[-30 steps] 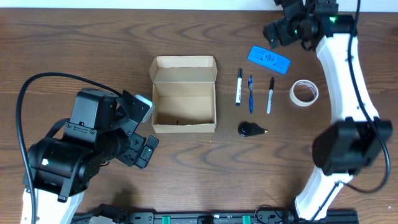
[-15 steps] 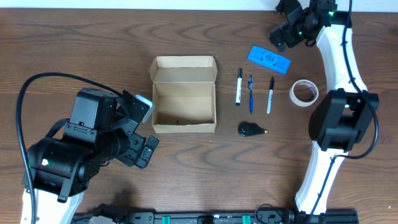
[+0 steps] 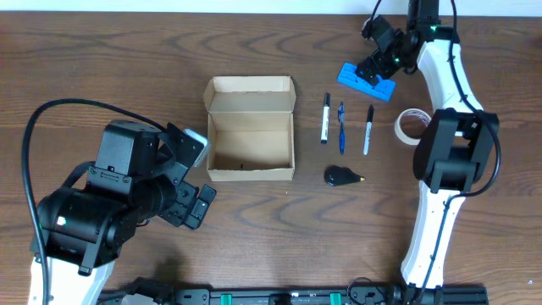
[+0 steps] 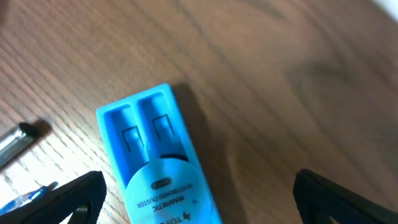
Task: Pack container
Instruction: 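Grasp the blue duster with the right gripper and lift it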
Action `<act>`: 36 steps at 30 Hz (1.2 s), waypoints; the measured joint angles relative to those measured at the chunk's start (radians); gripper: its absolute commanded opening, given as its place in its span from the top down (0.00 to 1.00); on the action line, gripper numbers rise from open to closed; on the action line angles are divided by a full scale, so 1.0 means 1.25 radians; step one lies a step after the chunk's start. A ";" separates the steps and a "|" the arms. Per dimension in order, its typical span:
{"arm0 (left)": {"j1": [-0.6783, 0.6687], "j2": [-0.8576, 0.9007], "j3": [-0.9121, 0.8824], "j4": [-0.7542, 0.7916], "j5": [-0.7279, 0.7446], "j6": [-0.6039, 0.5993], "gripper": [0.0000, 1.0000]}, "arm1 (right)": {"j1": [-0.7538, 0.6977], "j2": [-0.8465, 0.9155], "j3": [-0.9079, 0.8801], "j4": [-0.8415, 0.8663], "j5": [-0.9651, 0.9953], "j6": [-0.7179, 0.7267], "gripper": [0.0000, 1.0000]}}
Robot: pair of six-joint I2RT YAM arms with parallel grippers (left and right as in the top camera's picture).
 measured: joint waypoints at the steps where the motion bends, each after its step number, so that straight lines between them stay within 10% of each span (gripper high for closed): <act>1: 0.000 0.000 0.000 0.000 0.000 0.000 0.05 | 0.000 0.002 0.000 -0.003 0.000 -0.008 0.01; 36: 0.000 0.000 0.000 0.000 0.000 0.000 0.05 | 0.029 0.071 0.001 -0.016 0.016 -0.109 0.07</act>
